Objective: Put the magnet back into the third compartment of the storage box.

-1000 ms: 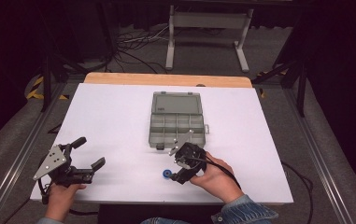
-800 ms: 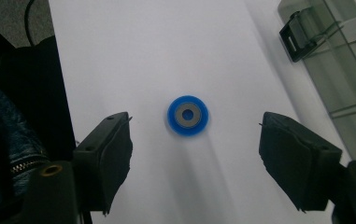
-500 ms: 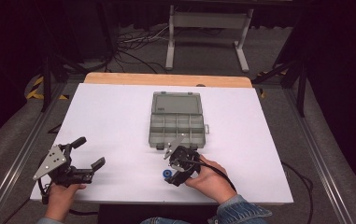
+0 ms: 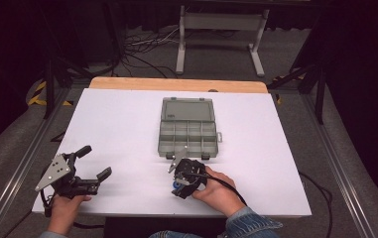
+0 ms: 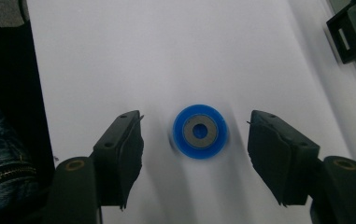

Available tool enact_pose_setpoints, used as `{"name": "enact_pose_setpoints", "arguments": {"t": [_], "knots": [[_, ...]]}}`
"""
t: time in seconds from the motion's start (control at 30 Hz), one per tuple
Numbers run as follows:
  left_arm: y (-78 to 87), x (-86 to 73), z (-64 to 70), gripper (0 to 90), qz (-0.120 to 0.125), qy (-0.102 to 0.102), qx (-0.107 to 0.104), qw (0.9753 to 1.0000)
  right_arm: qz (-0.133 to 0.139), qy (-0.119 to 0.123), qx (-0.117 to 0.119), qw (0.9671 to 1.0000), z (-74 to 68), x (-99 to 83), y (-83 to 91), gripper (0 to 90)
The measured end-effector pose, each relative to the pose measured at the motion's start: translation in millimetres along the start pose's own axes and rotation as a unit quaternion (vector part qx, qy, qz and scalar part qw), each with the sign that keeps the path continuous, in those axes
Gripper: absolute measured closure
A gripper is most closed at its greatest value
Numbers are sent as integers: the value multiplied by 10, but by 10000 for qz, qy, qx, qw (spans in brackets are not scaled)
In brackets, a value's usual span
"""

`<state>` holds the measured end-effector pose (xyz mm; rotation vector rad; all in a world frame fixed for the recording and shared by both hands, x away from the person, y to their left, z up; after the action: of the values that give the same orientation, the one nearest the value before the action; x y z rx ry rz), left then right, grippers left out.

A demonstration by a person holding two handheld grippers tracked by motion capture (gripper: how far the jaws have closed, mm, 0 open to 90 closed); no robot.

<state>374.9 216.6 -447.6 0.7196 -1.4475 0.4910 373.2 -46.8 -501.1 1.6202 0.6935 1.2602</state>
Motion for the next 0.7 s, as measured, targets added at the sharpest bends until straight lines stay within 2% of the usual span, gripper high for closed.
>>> {"name": "enact_pose_setpoints", "arguments": {"t": [0.37, 0.4, 0.47, 0.7], "knots": [[-2, -5, -1, 3, -25, -2, -5, 10000, -103, 130, -103, 9998, -12, 15, -61, 503], [-2, -5, -1, 3, -24, 11, -1, 10000, -88, 161, -96, 9998, -11, 21, -58, 560], [-1, -6, -1, 3, -25, 11, 2, 10000, -78, 195, -99, 9997, -15, 25, -55, 616], [0, -5, -2, 3, -22, 15, 5, 10000, -76, 192, -45, 9998, -17, 29, -42, 624]]}}
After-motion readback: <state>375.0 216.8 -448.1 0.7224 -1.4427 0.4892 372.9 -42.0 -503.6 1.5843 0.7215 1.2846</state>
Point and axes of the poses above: each handheld gripper's, and its own axes: y roughly backward along the jaws, x roughly out of its top, z roughly to its right, the point moved 8 cm from there along -y, roughly forward along the jaws, and after that the axes turned 2 degrees about -y, right-handed, at the moved point
